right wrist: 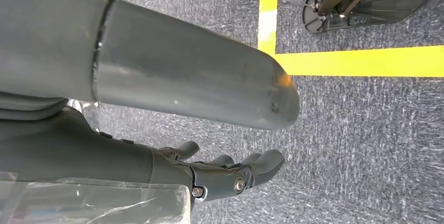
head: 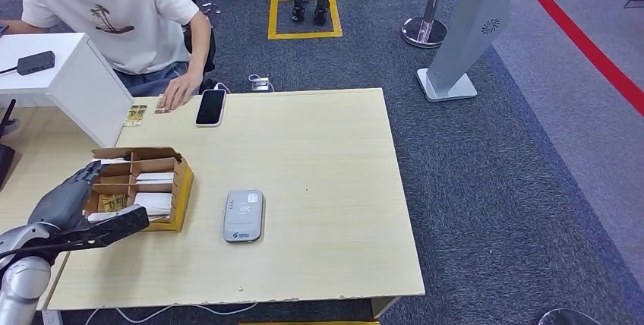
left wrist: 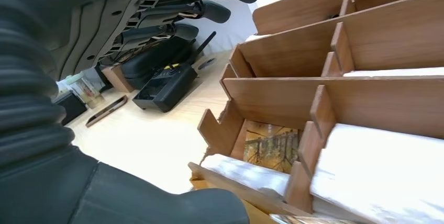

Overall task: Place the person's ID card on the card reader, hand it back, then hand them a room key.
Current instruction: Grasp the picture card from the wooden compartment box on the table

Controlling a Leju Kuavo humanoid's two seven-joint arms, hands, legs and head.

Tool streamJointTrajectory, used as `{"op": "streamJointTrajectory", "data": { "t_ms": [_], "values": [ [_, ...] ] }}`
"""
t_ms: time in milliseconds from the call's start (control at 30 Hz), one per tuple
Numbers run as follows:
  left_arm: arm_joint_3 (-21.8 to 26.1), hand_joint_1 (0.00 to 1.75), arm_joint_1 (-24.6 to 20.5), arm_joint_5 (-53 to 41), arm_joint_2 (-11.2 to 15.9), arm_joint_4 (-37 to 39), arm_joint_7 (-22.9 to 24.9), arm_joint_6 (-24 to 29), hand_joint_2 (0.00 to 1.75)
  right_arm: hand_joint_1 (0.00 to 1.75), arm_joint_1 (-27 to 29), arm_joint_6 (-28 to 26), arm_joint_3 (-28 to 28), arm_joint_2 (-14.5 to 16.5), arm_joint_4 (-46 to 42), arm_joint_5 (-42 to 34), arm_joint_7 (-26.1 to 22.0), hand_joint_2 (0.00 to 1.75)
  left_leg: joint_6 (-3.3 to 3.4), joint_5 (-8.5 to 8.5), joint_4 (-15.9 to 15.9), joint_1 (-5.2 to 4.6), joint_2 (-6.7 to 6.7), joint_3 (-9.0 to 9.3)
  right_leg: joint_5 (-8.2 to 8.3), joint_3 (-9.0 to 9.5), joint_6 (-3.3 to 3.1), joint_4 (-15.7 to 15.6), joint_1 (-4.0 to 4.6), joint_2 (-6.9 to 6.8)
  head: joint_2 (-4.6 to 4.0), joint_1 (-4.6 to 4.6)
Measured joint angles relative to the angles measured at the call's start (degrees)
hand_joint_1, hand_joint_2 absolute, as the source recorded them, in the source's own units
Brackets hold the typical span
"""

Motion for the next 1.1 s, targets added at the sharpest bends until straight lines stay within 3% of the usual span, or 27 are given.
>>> {"op": "streamJointTrajectory", "data": {
  "t_ms": [533,1100],
  "values": [
    [-2.0,0.0,-0.2,7.9,6.8,-0.2,1.3,-2.0,1.75,0.0,-0.5,0.0,0.0,0.0,-0.2,0.4,0.2,0.0,0.0,0.0,0.0,0.0,0.0,-0.01,-0.01,0.0,0.01,0.0,0.0,-0.01,0.0,-0.01],
    [-3.1,0.0,-0.2,8.6,8.7,-0.9,1.7,-2.3,1.75,0.0,-0.5,0.0,0.0,0.0,-0.3,0.4,0.2,0.0,0.0,0.0,0.0,0.0,-0.01,0.0,-0.01,0.0,0.01,0.0,0.0,-0.01,0.0,0.01]
  ]
}}
